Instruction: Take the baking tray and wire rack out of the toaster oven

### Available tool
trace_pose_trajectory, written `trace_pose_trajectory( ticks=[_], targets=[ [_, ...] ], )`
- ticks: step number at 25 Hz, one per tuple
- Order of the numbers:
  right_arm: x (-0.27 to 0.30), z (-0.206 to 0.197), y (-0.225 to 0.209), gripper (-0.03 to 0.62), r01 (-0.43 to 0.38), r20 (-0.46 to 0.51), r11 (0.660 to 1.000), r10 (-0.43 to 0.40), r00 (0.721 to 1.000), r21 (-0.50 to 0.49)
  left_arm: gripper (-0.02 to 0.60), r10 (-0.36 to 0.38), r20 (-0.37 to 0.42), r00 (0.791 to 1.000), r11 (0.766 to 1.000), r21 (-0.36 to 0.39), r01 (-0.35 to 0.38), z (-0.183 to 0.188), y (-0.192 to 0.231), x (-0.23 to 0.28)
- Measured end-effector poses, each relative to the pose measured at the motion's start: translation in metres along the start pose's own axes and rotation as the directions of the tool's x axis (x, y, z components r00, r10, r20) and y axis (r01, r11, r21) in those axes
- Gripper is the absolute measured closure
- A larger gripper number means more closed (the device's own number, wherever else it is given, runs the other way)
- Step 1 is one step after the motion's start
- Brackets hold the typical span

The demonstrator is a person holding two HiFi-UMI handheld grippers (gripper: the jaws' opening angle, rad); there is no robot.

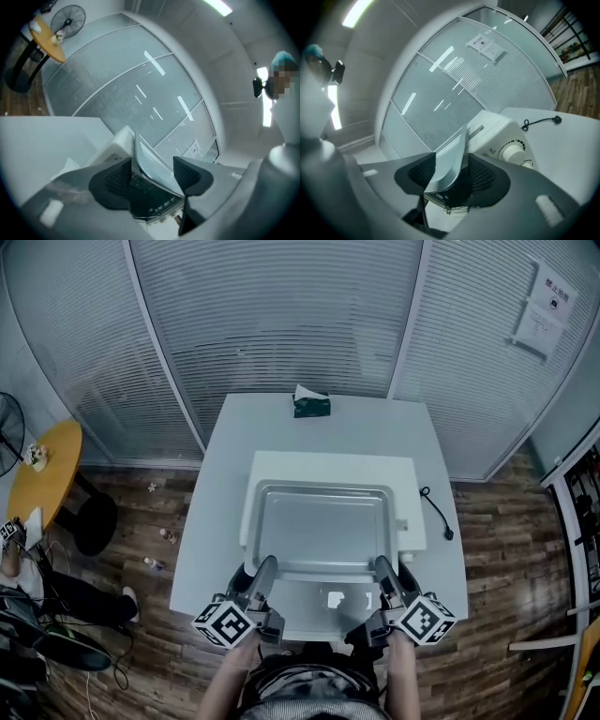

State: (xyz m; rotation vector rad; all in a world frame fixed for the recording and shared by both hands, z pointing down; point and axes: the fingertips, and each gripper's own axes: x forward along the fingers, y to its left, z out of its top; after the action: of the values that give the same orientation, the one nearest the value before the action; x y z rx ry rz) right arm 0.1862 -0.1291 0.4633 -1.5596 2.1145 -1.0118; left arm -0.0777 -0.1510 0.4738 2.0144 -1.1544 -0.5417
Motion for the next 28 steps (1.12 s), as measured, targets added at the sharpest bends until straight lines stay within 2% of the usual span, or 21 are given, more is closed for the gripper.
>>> trace_pose_trajectory(
  ticks=[3, 4, 5, 6, 8, 9, 10, 11, 14, 17, 19, 21, 26, 28],
  targets=[
    [-0.009, 0.004, 0.002, 0.318, 0.017, 0.016, 0.989, -0.015, 1.000, -0.145, 0.263, 0.028, 0.029, 0.999, 0.990, 0.138, -0.032, 0.005, 0.001, -0.007],
    [-0.014, 0.006, 0.005, 0.297, 0.022, 0.025, 0.978, -0.017, 1.000, -0.208, 0.255, 0.035, 0.041, 0.999, 0.979, 0.201, -0.043, 0.007, -0.001, -0.011],
    [-0.020, 0.007, 0.007, 0.289, 0.026, 0.032, 0.960, -0.018, 0.999, -0.279, 0.254, 0.035, 0.053, 0.998, 0.958, 0.283, -0.049, 0.010, -0.005, -0.015],
    [-0.024, 0.008, 0.010, 0.287, 0.030, 0.035, 0.936, -0.020, 0.999, -0.352, 0.249, 0.029, 0.064, 0.998, 0.924, 0.378, -0.051, 0.012, -0.010, -0.020],
    [-0.030, 0.005, 0.015, 0.287, 0.044, 0.032, 0.876, -0.032, 0.999, -0.480, 0.244, 0.010, 0.064, 0.998, 0.824, 0.565, -0.044, 0.014, -0.023, -0.027],
    [-0.032, 0.003, 0.017, 0.287, 0.048, 0.027, 0.850, -0.040, 0.999, -0.524, 0.244, 0.004, 0.051, 0.999, 0.773, 0.633, -0.036, 0.013, -0.027, -0.030],
    [-0.033, 0.000, 0.018, 0.287, 0.047, 0.018, 0.832, -0.044, 0.999, -0.552, 0.244, 0.005, 0.035, 0.999, 0.737, 0.675, -0.027, 0.010, -0.029, -0.031],
    [-0.033, -0.004, 0.019, 0.281, 0.040, 0.007, 0.822, -0.043, 0.999, -0.568, 0.244, 0.012, 0.017, 1.000, 0.716, 0.698, -0.021, 0.007, -0.029, -0.032],
    [-0.029, -0.013, 0.021, 0.279, 0.024, -0.009, 0.812, -0.036, 0.999, -0.584, 0.244, 0.045, -0.028, 0.999, 0.675, 0.738, -0.010, -0.002, -0.023, -0.030],
    [-0.020, -0.014, 0.021, 0.287, 0.027, -0.007, 0.807, -0.038, 0.999, -0.590, 0.244, 0.052, -0.026, 0.998, 0.628, 0.778, -0.013, 0.000, -0.023, -0.024],
    [-0.014, -0.011, 0.021, 0.287, 0.029, -0.003, 0.807, -0.038, 0.999, -0.589, 0.244, 0.054, -0.026, 0.998, 0.617, 0.787, -0.013, 0.003, -0.022, -0.019],
    [-0.010, -0.008, 0.020, 0.287, 0.030, -0.003, 0.811, -0.040, 0.999, -0.584, 0.244, 0.051, -0.032, 0.998, 0.622, 0.783, -0.007, 0.004, -0.022, -0.014],
    [0.004, 0.003, 0.014, 0.292, 0.033, -0.006, 0.813, -0.046, 0.999, -0.581, 0.244, 0.037, -0.041, 0.998, 0.669, 0.743, 0.005, 0.005, -0.020, -0.001],
    [0.011, 0.007, 0.012, 0.293, 0.036, -0.006, 0.805, -0.049, 0.999, -0.593, 0.245, 0.035, -0.037, 0.999, 0.681, 0.733, 0.003, 0.006, -0.018, 0.006]
  ],
)
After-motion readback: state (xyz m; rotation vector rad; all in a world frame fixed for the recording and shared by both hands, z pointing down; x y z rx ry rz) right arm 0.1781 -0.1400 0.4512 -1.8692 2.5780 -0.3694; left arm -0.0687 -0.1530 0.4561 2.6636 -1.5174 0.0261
